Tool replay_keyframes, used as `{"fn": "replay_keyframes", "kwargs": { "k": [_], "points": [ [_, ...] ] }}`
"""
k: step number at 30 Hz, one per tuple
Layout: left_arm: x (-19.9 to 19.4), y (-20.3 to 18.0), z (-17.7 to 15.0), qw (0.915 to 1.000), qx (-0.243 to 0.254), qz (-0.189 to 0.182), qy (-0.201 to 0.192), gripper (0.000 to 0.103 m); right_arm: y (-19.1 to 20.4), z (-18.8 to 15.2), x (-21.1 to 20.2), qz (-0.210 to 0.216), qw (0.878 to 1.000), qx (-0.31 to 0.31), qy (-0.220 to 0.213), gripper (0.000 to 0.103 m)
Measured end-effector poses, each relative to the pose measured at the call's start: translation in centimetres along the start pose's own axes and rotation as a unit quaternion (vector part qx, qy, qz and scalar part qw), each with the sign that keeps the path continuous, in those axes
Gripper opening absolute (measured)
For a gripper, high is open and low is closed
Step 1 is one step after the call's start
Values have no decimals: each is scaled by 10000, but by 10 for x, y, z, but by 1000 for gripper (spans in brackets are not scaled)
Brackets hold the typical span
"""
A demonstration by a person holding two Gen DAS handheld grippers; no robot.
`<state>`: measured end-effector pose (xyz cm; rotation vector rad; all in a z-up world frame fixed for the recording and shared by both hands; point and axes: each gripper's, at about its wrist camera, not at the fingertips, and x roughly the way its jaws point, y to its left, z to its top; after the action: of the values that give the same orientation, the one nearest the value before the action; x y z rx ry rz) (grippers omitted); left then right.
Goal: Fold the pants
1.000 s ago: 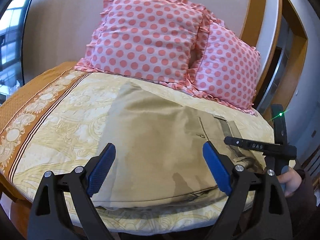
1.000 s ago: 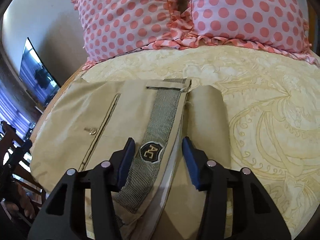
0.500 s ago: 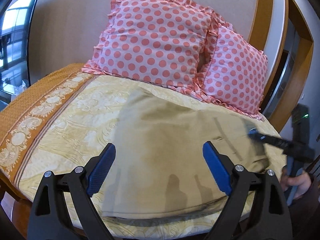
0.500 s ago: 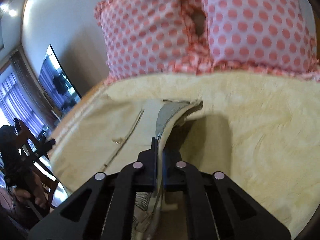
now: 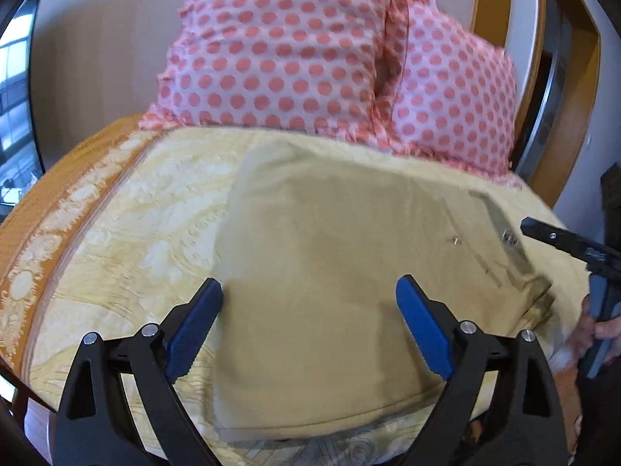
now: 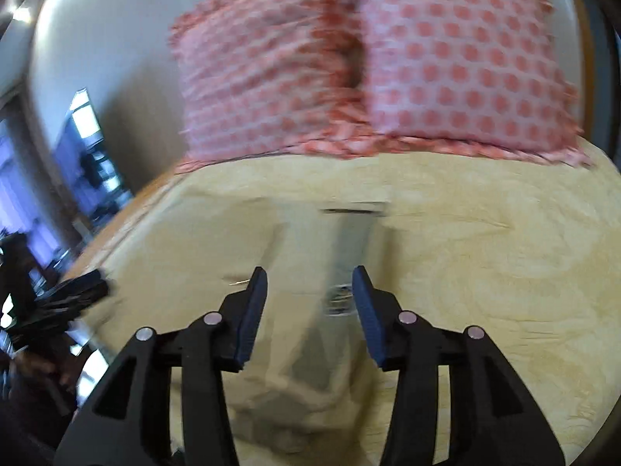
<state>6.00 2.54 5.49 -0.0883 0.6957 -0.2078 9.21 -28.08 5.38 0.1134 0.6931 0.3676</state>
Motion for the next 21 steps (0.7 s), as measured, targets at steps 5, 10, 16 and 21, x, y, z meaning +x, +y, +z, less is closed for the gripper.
{"fn": "replay_keyframes", "kwargs": {
  "k": [5, 10, 16, 21],
  "points": [
    [17, 9, -9, 9994, -85, -51, 320, 95, -5, -13, 26, -17, 9981, 98, 615, 50],
    [4, 44, 30, 9976, -601, -307, 161, 95, -41, 18, 7, -350, 9975, 572, 222, 67],
    [47, 61, 71, 9921, -608, -806, 750, 86, -68, 21, 47, -192, 9927, 911, 771, 63],
    [79, 61, 80, 9833, -685, -1128, 1250, 77, -64, 15, 50, -108, 9948, 644, 786, 50]
  ]
}}
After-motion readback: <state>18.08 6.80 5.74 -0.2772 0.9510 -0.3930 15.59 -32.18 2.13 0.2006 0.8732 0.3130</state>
